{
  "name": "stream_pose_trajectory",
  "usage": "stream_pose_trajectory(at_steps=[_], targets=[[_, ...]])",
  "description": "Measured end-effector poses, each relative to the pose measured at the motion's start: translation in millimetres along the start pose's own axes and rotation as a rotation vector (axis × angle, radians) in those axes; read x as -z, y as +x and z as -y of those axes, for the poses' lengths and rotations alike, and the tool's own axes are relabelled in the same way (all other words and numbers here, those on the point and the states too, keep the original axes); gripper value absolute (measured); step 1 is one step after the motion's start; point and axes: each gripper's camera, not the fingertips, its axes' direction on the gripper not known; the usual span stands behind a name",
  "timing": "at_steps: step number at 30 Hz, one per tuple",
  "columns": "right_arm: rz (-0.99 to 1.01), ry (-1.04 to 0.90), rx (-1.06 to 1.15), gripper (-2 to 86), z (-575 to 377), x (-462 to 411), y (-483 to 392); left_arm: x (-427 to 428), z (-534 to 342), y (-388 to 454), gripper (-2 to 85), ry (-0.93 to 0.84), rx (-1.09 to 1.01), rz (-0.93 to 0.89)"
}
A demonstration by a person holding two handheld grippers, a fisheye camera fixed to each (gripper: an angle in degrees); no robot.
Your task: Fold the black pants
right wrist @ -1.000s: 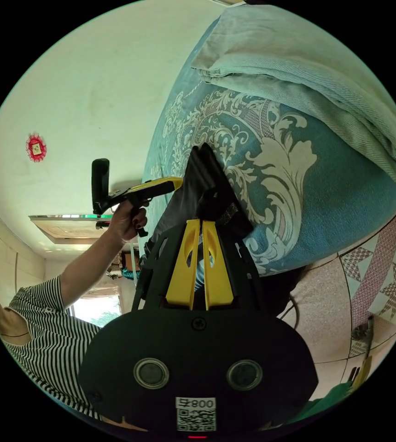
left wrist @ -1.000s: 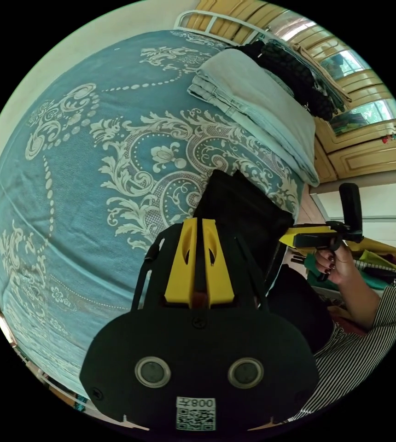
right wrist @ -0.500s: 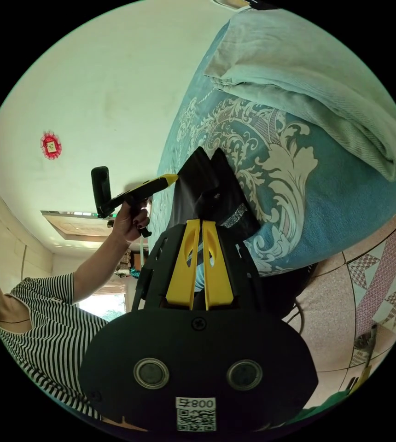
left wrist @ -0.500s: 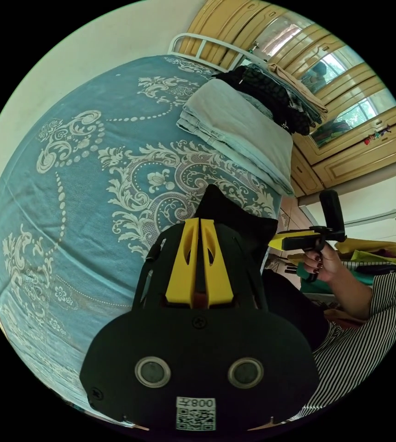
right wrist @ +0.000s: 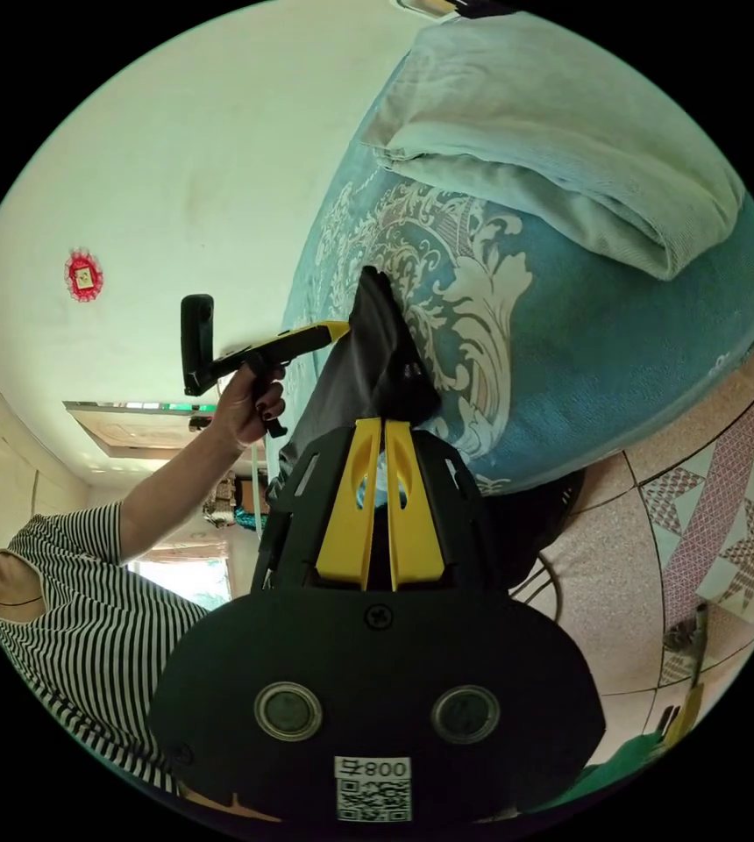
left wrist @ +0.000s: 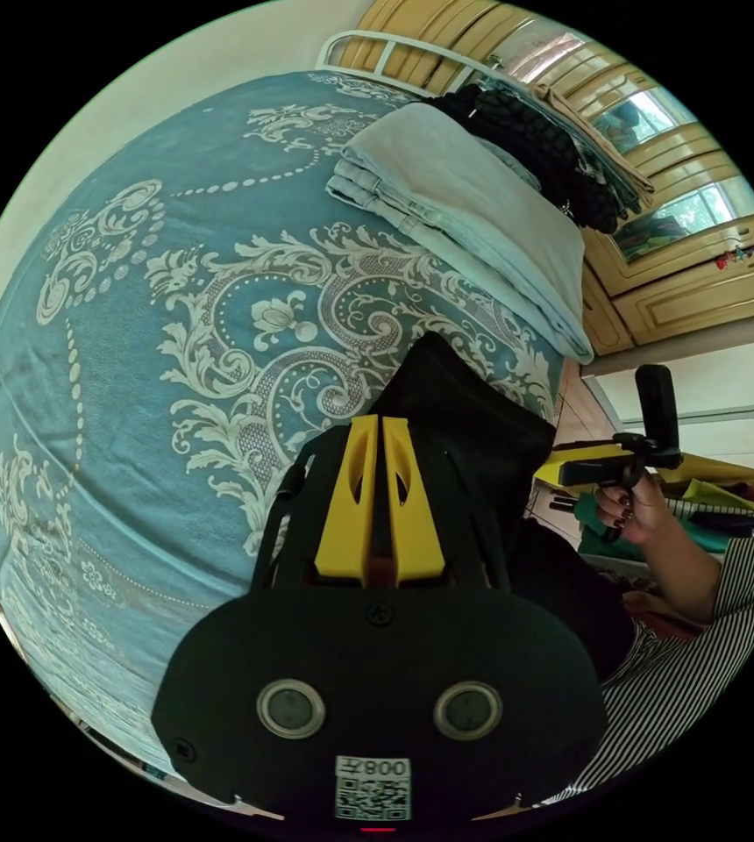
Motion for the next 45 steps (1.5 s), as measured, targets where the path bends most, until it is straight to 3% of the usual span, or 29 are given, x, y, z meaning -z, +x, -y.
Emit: stream_pose_trajectory(at_steps=[9, 15, 19, 26, 33, 39, 45], targets=[[0.008, 0.069, -0.026, 0.1, -12.9, 0.4, 49.3, 39.0, -61.8, 9.0, 1.2, 0.163, 0.024, -0.009], [-0.029, 0.021, 0.146, 0.0, 5.9, -43.8, 29.6, 25.5, -123.9, 30.2, 0.4, 0.047, -0.003, -0.074], [-0.256, -0.095, 0.180, 0.1, 24.2, -113.0, 47.7, 23.9, -156.5, 30.6, 0.2, -0.005, 0.021, -0.073], [-0.287, -0.116, 0.183, 0.0, 23.3, -161.4, 104.9, 40.9, -224.6, 10.6, 0.1, -0.038, 0.135, -0.093], [-0.462, -0.084, 0.201, 0.0, 21.8, -205.9, 138.0, 71.3, -270.4, 5.7, 0.1, 0.082, 0.191, -0.126], [-0.369, -0.152, 0.327, 0.0, 13.5, -282.9, 151.7, 109.6, -357.8, -22.0, 0.1, 0.167, 0.396, -0.082], [-0.321, -0.420, 0.566, 0.0, -15.4, -439.1, 146.8, 132.4, -466.5, -64.6, 0.1, 0.126, 0.655, 0.036]])
